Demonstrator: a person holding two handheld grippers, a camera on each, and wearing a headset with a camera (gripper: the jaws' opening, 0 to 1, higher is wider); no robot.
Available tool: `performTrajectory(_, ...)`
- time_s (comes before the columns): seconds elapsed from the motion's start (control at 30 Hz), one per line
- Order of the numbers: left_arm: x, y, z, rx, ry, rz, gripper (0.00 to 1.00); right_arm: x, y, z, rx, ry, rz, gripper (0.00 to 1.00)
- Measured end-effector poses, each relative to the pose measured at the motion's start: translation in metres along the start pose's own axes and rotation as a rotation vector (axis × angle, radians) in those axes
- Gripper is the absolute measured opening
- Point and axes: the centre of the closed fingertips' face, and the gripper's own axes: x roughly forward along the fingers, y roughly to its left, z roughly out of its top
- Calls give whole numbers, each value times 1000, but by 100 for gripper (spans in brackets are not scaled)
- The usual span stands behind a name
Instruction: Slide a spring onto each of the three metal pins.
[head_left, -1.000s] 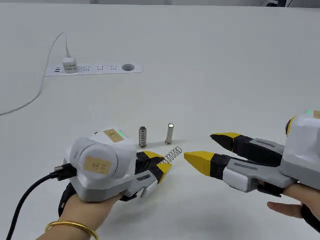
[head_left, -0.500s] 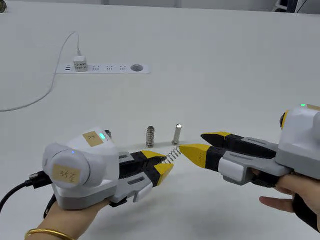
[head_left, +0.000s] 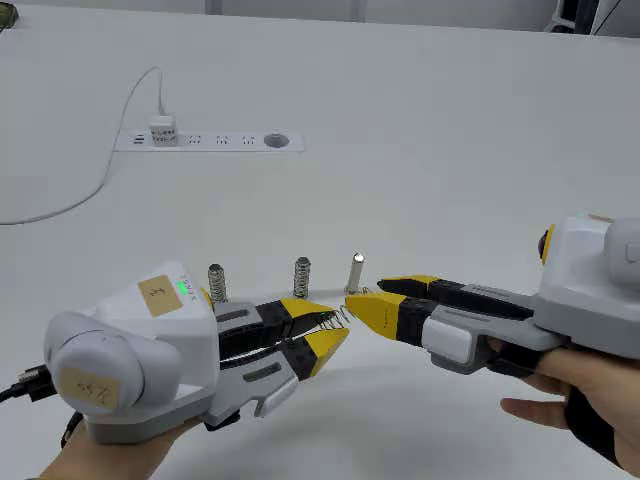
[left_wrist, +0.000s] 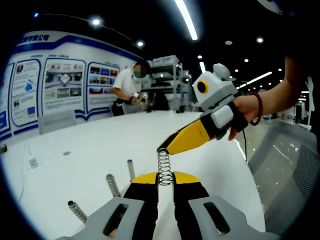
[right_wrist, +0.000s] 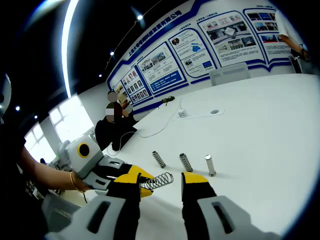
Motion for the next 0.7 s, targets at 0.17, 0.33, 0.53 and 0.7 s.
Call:
performTrajectory(0.17,-3,-2,5,9,-16,-7,9,2,3,1,34,-5,20,30)
performTrajectory(0.33,-6,-4,14,-7,-49,-17,9,4,8,2,69,-11,48,27)
performTrajectory(0.53,-8,-5,22,-22,-79,-23,9,5,14,6,121,-32,79,22)
performTrajectory(0.7,-8,-5,23,-34,-81,-22,10,5,16,8,153,-43,92,18)
